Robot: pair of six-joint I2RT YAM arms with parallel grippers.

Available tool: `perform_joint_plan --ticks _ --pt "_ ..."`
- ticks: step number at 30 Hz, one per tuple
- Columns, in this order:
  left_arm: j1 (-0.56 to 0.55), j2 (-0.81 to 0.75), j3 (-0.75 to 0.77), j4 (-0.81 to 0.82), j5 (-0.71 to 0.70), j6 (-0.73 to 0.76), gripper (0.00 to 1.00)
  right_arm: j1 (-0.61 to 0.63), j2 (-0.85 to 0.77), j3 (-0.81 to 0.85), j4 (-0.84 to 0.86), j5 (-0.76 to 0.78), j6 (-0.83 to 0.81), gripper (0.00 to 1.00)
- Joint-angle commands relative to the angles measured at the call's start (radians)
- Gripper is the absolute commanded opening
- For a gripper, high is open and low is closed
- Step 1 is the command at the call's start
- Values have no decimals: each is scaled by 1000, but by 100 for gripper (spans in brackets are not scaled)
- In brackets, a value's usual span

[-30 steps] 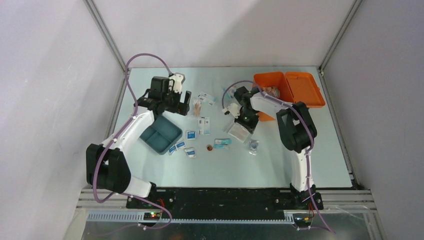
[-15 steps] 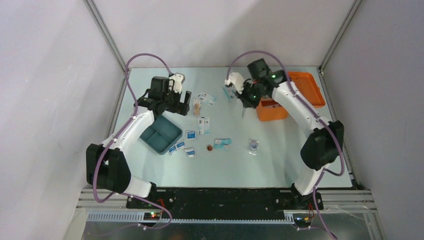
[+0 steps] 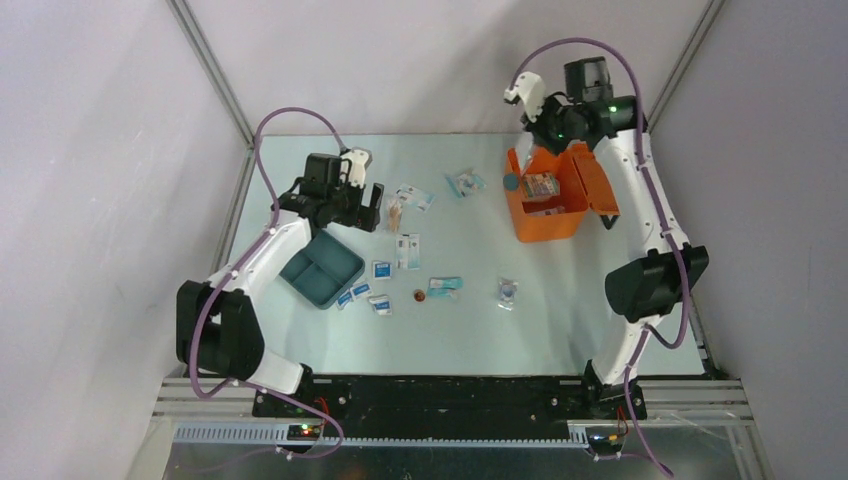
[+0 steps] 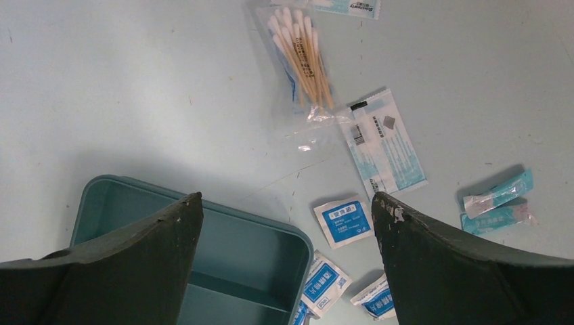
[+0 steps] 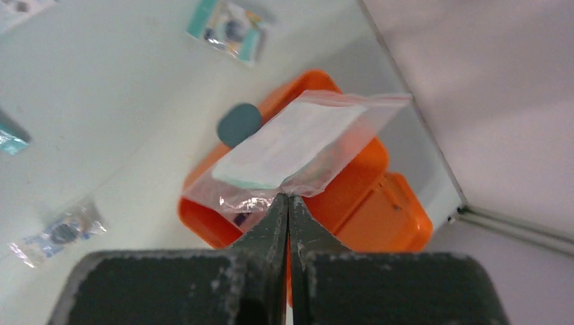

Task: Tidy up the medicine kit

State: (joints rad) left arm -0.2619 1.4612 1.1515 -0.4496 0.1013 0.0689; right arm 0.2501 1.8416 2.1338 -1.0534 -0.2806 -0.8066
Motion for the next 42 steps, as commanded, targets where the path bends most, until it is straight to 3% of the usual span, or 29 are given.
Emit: perform_joint_plan --ticks 1,11,17,23,27,33,37,39,42 --pt "4 10 49 30 11 -13 99 -61 23 35 -70 16 -54 0" --pt "3 8 47 30 1 -10 99 -69 76 -102 -171 30 -302 0" --pt "4 -9 31 29 -8 -2 99 -64 129 -88 -274 -7 -406 0" --pt "4 -2 41 30 -8 -1 99 6 273 -87 -287 255 -370 0" --pt "3 0 46 30 -13 3 99 21 332 -115 -167 502 -326 0" --pt "4 -3 36 29 -12 4 99 19 370 -130 -3 665 -294 1" --pt "4 -3 35 30 -17 6 99 14 373 -79 1 719 -269 3" --pt "4 -2 33 29 -16 6 99 15 359 -63 7 727 -259 9" --pt "4 2 33 30 -14 6 99 16 343 -50 1 750 -255 31"
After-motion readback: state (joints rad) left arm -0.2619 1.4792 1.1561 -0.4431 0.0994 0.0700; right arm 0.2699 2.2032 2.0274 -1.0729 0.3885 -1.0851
